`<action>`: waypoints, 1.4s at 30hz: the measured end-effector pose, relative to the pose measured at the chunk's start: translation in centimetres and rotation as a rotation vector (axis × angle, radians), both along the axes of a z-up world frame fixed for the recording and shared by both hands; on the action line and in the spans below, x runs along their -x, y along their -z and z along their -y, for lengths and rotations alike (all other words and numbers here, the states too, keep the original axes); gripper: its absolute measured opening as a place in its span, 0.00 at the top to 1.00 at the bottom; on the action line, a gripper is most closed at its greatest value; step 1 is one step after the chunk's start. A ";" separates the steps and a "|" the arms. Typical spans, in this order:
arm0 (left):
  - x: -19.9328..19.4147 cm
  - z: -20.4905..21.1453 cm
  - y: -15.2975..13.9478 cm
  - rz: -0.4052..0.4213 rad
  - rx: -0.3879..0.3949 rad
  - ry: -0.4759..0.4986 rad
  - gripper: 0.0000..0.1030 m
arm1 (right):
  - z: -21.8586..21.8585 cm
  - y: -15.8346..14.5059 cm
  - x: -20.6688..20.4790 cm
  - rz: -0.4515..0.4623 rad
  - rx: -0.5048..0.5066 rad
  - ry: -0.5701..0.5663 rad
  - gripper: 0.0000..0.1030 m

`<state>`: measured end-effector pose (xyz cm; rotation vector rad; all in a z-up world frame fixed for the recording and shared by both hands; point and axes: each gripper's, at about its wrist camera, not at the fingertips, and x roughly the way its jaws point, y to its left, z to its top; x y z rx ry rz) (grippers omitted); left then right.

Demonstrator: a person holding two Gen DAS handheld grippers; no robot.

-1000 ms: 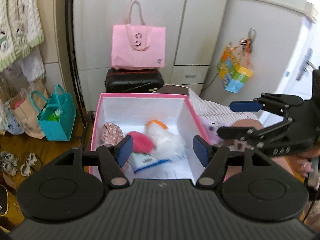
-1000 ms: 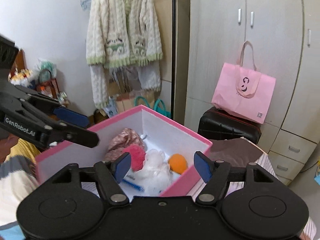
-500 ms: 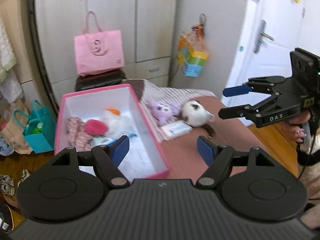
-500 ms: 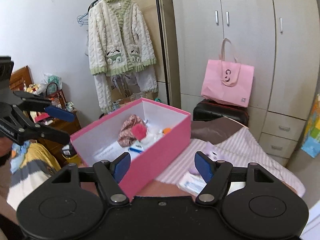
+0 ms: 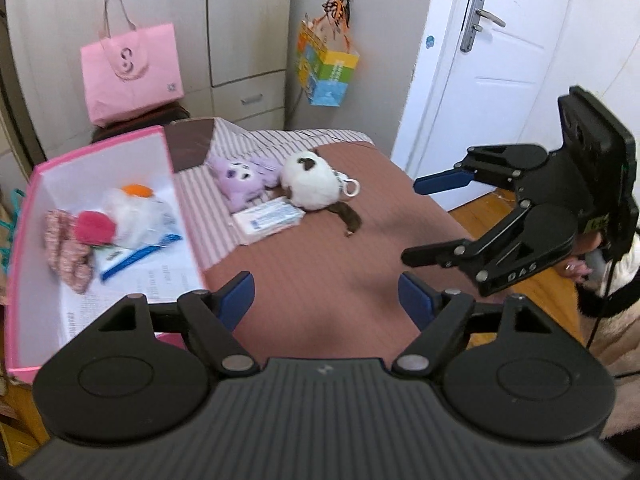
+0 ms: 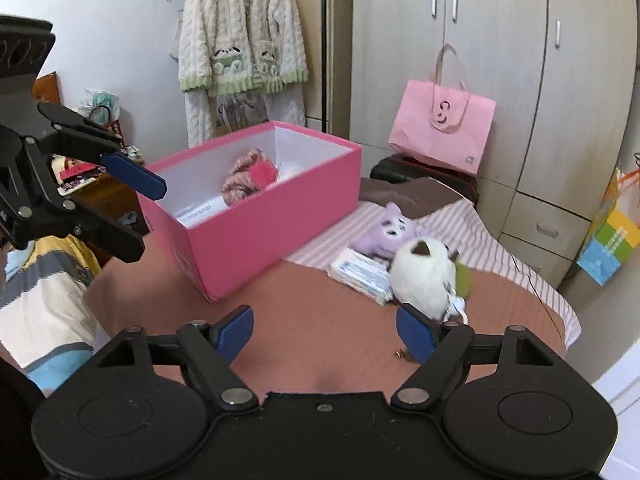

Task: Organize soft objects
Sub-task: 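Reach the left gripper to the white plush cat and close on it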

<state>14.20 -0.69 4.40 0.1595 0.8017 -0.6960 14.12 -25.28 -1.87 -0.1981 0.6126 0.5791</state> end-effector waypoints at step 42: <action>-15.3 10.0 12.4 -0.004 0.278 -0.302 0.38 | 2.1 10.6 -13.0 0.088 -0.034 0.016 0.35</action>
